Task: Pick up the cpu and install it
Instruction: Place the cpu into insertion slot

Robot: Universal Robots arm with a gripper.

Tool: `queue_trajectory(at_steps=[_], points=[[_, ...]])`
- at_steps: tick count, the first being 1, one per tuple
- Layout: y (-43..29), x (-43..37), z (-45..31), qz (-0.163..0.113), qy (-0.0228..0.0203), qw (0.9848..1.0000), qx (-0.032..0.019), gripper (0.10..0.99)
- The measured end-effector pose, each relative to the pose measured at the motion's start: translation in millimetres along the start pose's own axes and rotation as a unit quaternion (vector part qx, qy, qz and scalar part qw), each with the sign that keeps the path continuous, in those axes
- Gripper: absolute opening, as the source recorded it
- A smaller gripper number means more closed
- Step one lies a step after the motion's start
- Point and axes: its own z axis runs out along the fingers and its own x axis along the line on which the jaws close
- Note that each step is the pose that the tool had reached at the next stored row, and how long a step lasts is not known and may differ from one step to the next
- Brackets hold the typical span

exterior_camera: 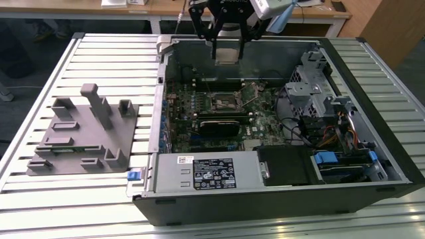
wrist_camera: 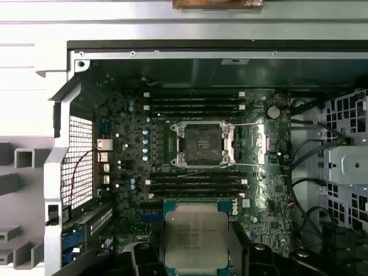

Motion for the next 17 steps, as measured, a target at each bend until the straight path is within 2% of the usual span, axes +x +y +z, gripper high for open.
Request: queue_trajectory(at_steps=[4,9,14,17], points=[[0.1,-1.2,0.1,0.002,-0.0001,1.0,0.0,0.533],[0.8,-1.5,0.4,0.031,-0.0013,0.9995,0.0007,0.533],[1.5,-1.6,0.8,0.066,-0.0027,0.9978,0.0013,0.533],[1.7,-1.6,1.3,0.086,-0.0036,0.9963,0.0014,0.533]])
